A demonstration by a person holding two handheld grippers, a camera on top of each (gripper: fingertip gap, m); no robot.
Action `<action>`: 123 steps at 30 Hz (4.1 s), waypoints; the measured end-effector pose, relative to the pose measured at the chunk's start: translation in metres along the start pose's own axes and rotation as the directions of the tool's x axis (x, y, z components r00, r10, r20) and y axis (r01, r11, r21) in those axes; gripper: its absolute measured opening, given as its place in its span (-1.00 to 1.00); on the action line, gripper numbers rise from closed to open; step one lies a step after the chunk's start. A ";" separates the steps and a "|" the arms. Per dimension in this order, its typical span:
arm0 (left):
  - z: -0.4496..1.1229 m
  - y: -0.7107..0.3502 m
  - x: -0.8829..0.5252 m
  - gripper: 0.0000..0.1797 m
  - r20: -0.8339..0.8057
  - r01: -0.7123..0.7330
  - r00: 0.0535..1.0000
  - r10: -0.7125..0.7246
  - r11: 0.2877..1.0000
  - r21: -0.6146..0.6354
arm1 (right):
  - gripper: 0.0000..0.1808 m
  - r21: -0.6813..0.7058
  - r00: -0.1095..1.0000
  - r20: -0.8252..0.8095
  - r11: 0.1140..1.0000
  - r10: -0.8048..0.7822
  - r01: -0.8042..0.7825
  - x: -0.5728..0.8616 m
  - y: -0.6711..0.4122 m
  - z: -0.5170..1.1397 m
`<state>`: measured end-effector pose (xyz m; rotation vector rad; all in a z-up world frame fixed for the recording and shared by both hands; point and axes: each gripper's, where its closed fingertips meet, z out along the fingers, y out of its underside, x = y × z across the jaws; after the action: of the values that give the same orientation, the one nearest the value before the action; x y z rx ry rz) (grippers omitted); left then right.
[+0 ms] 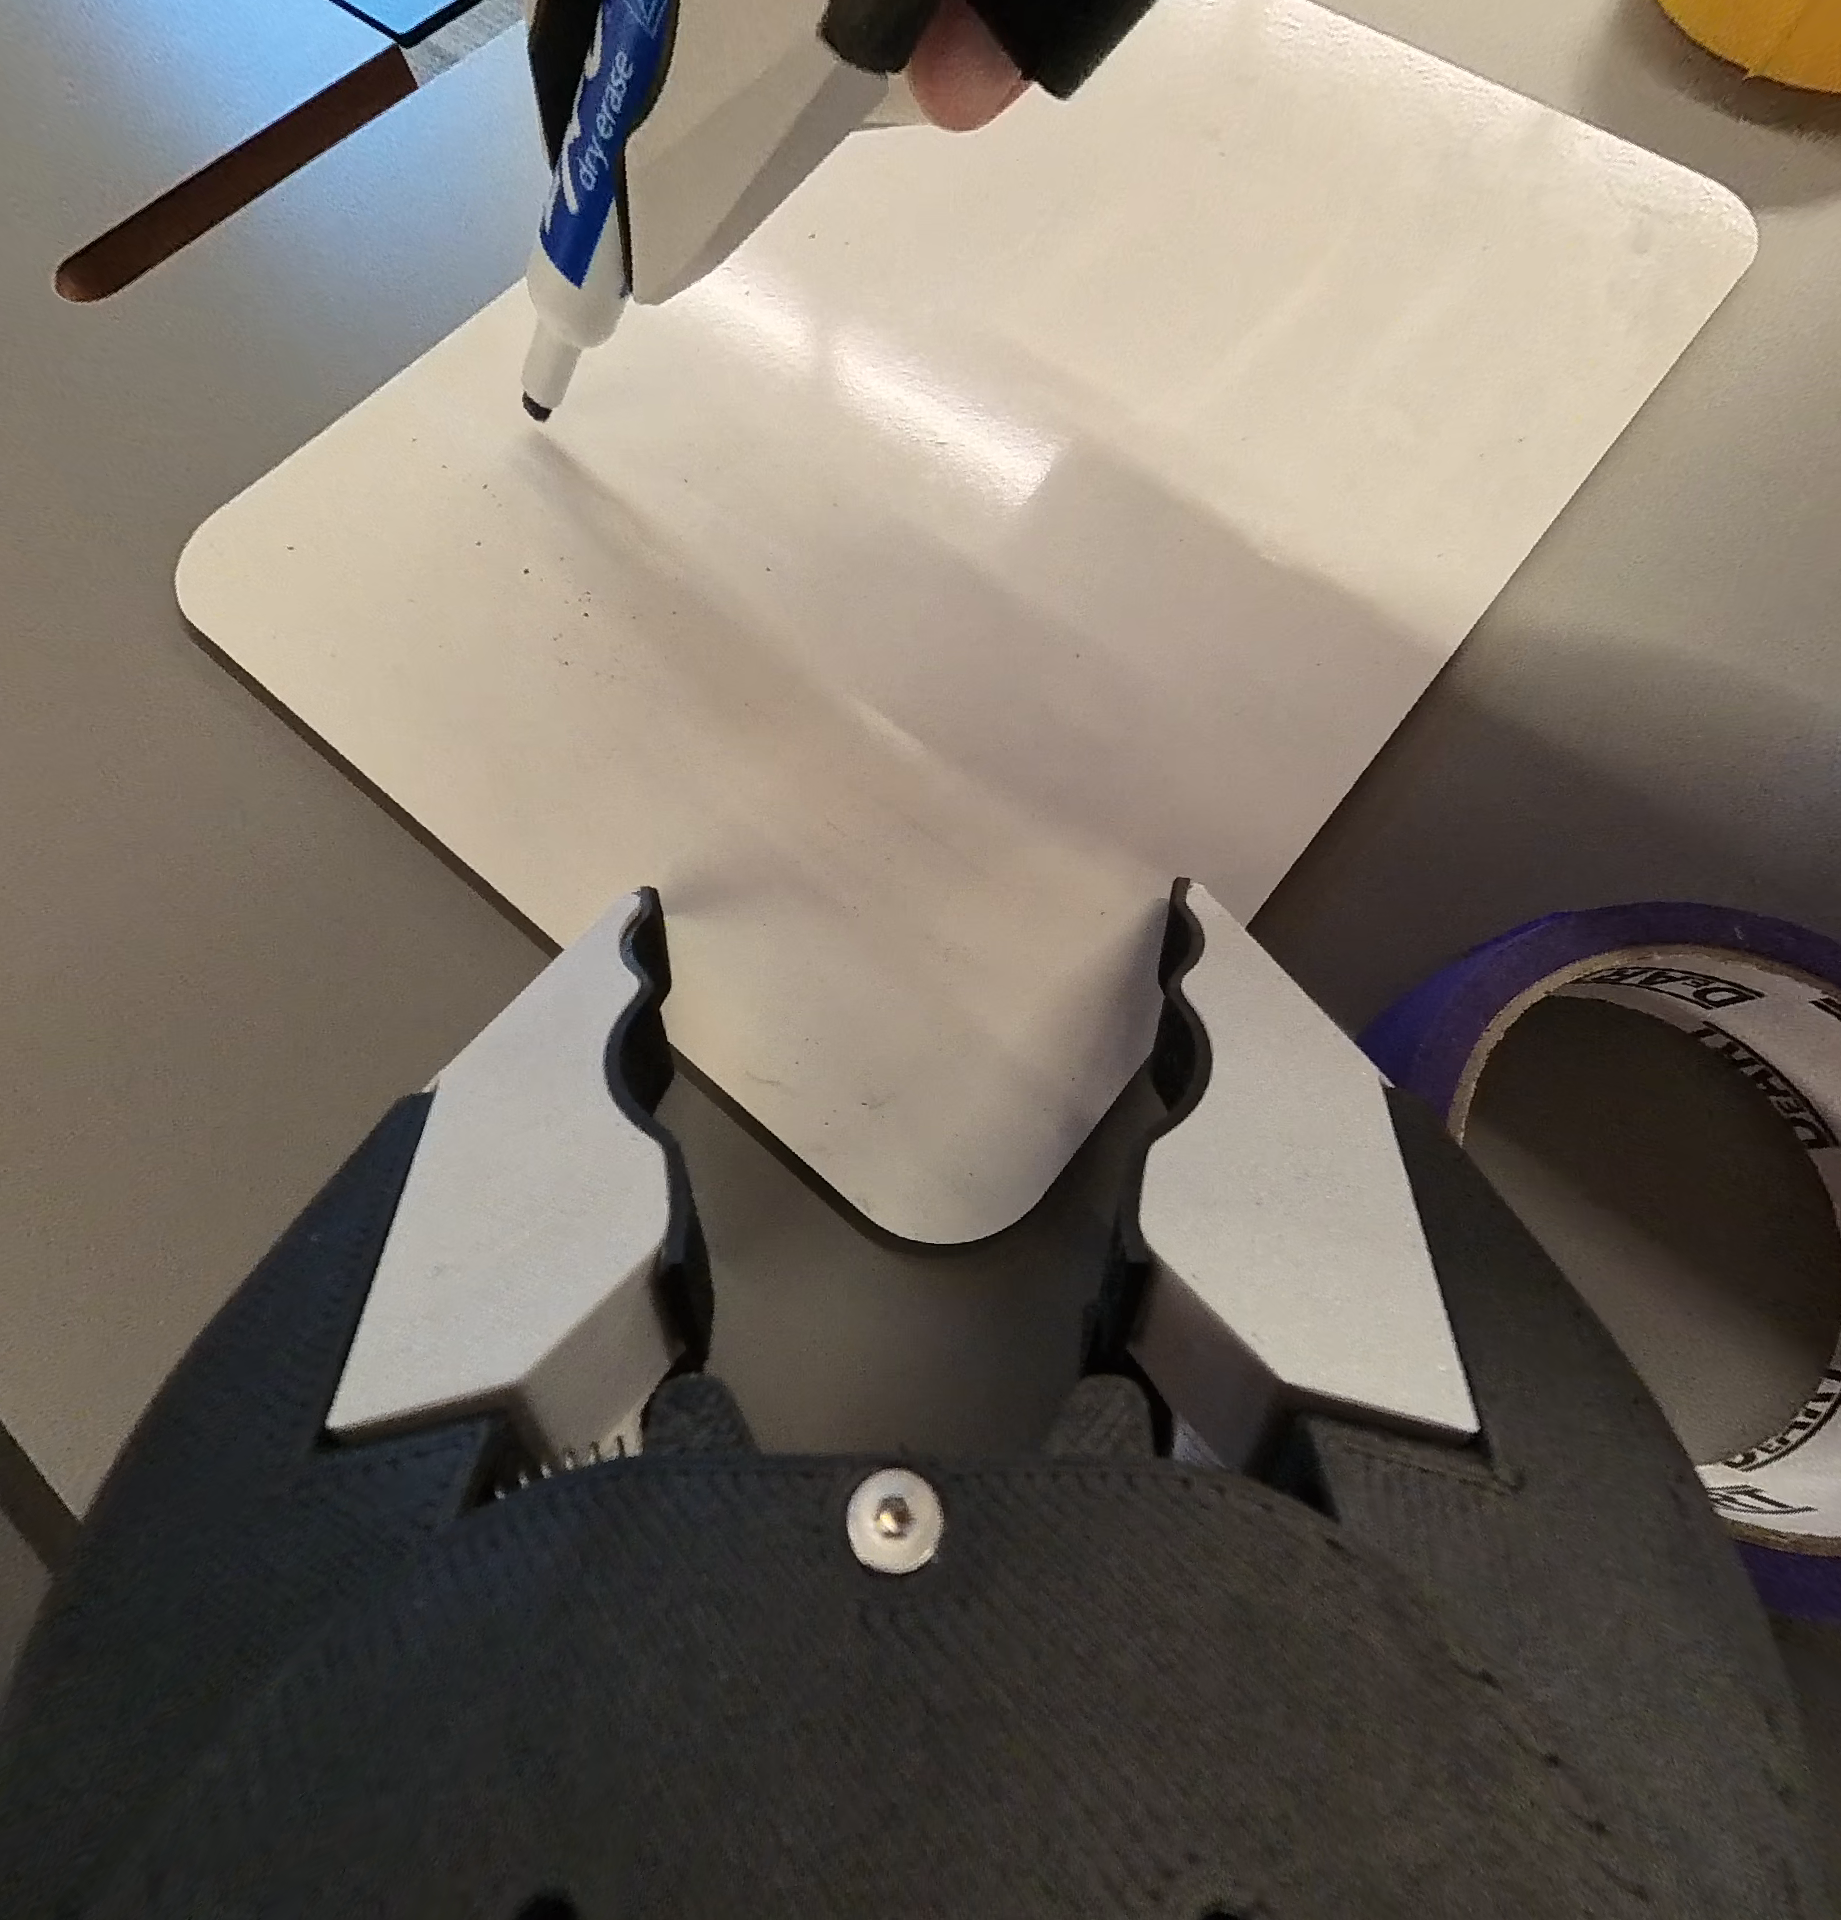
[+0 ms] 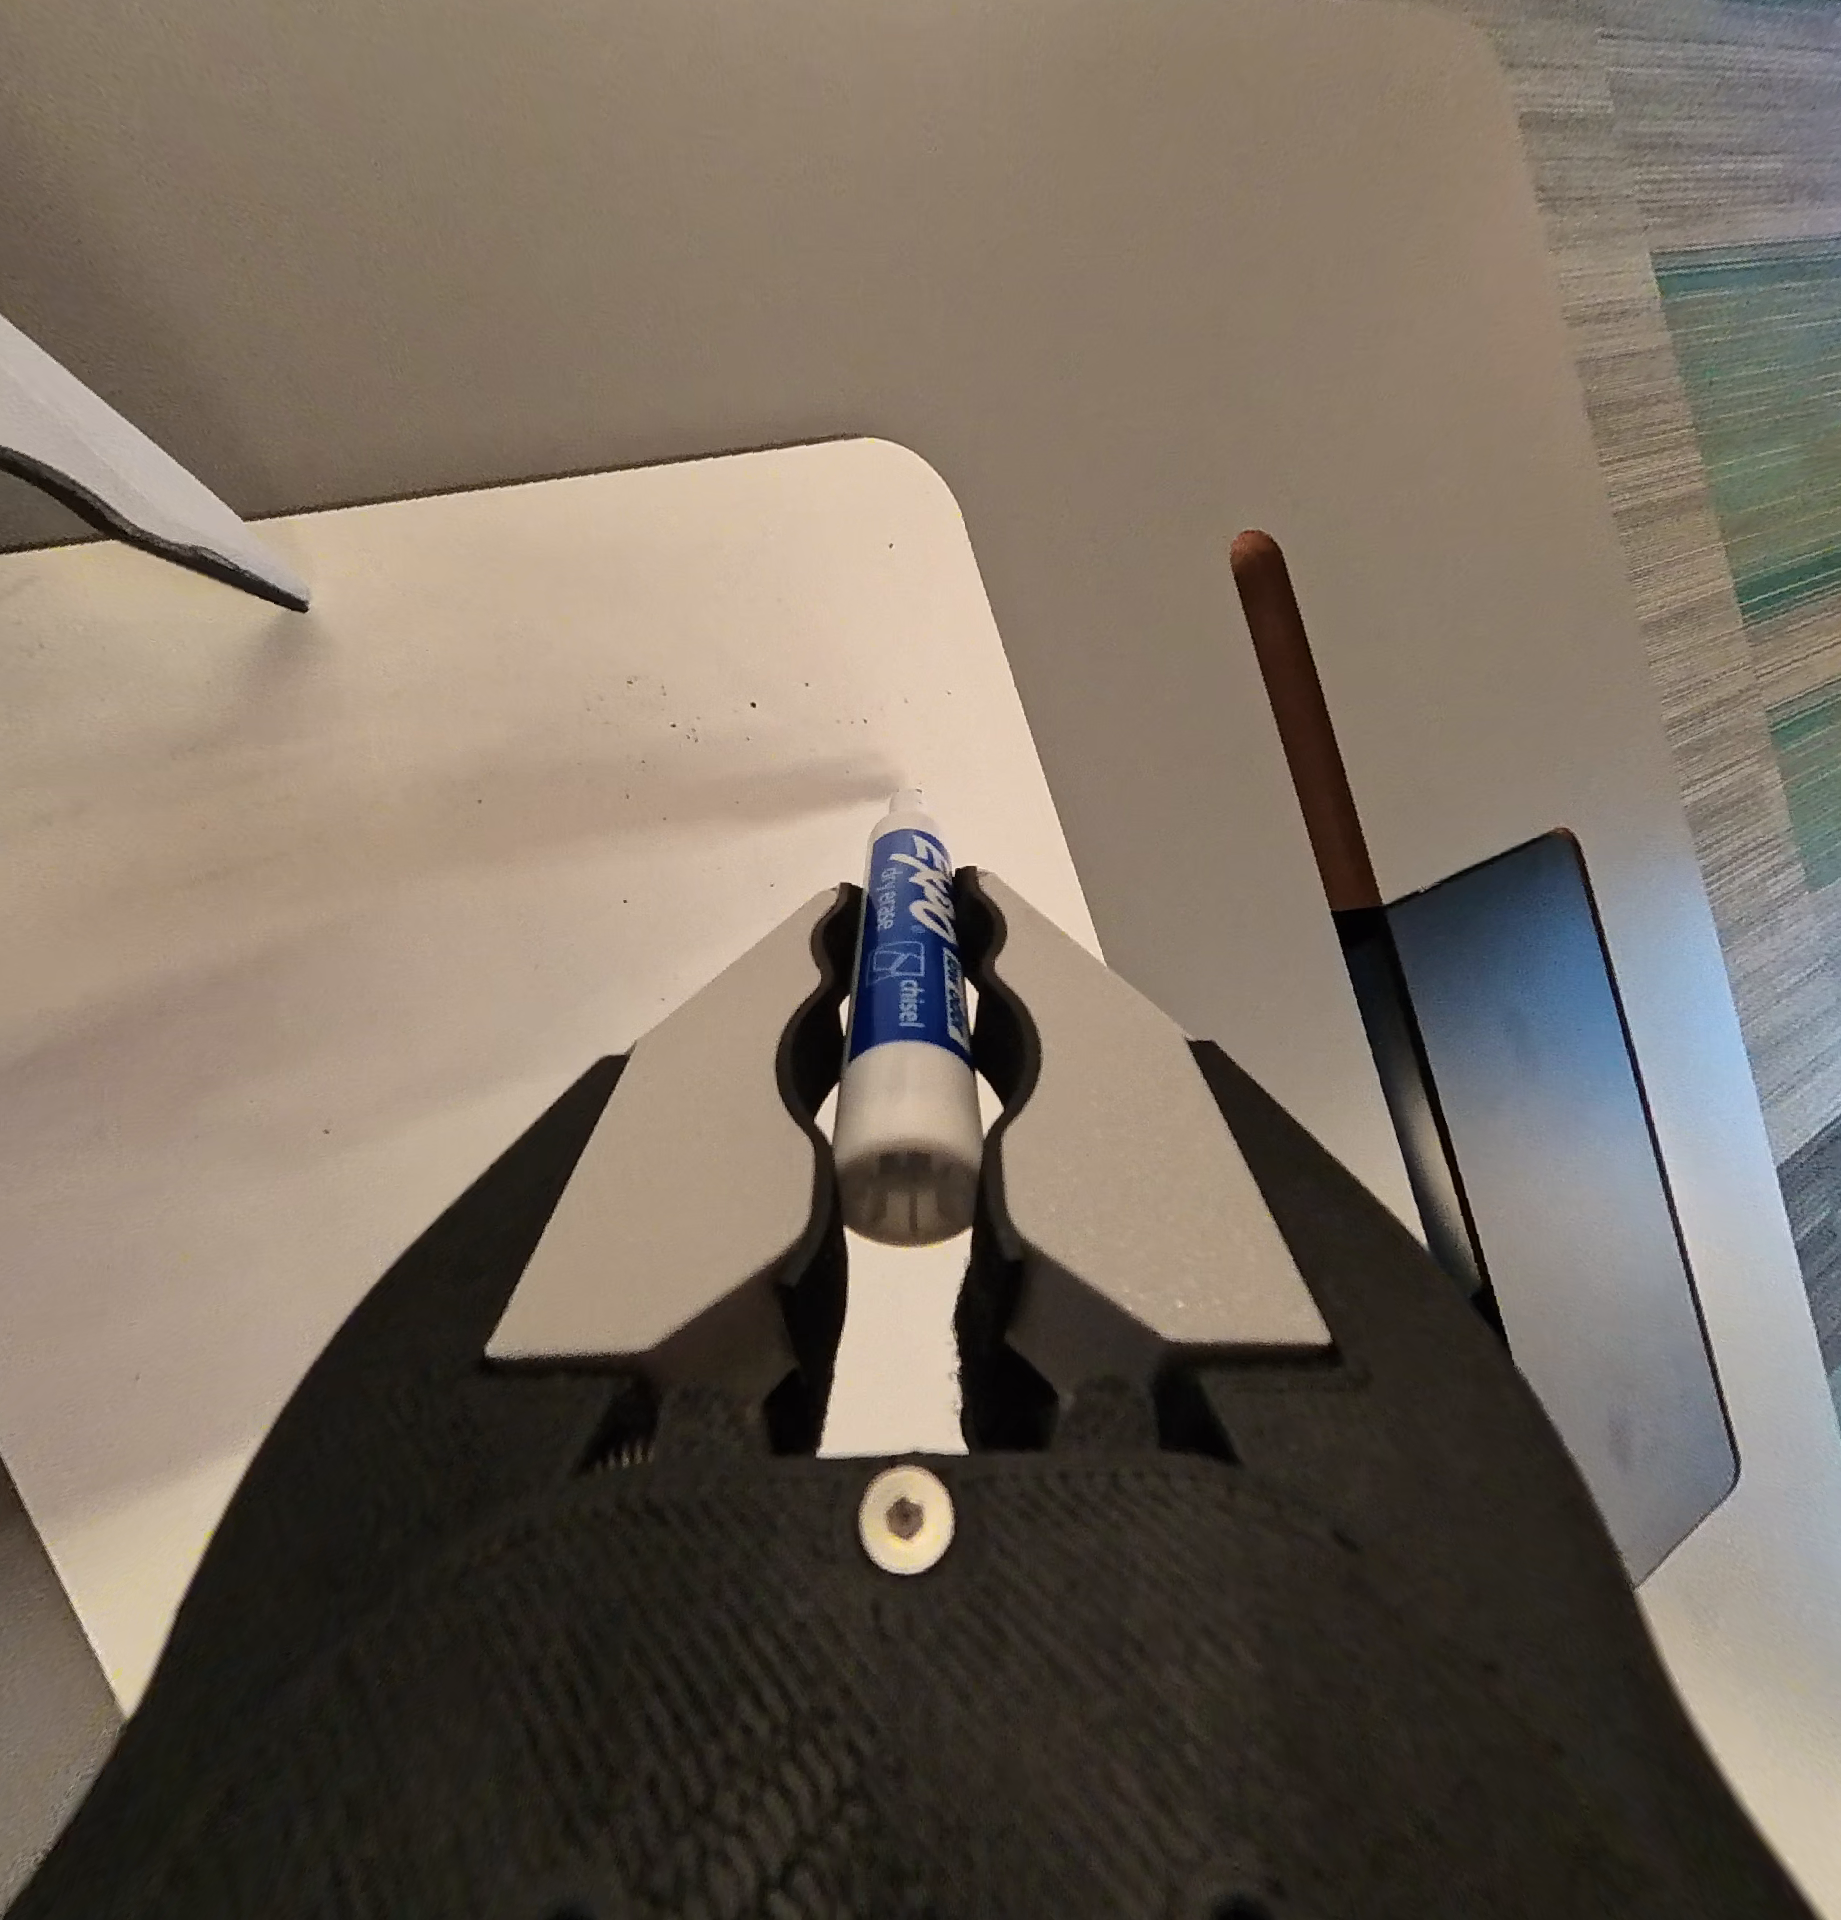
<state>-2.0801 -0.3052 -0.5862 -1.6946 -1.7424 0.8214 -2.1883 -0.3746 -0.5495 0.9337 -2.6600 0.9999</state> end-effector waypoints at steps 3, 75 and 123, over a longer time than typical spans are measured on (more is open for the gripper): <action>0.000 0.000 0.000 0.05 0.000 0.000 1.000 0.000 1.000 0.000 | -0.81 -0.005 1.000 -0.002 1.000 -0.013 0.013 0.001 -0.001 0.001; 0.000 0.000 0.000 0.03 -0.003 0.001 1.000 -0.001 1.000 0.002 | -0.81 -0.014 0.768 0.124 0.773 -0.628 0.634 0.005 -0.003 0.005; 0.000 0.000 0.001 0.03 -0.006 -0.001 1.000 0.001 1.000 0.002 | -0.81 -0.009 0.835 0.204 0.851 -0.512 0.525 -0.013 0.006 -0.010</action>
<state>-2.0800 -0.3045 -0.5858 -1.6948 -1.7366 0.8172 -2.1822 -0.3588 -0.5494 1.6929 -2.3326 0.7148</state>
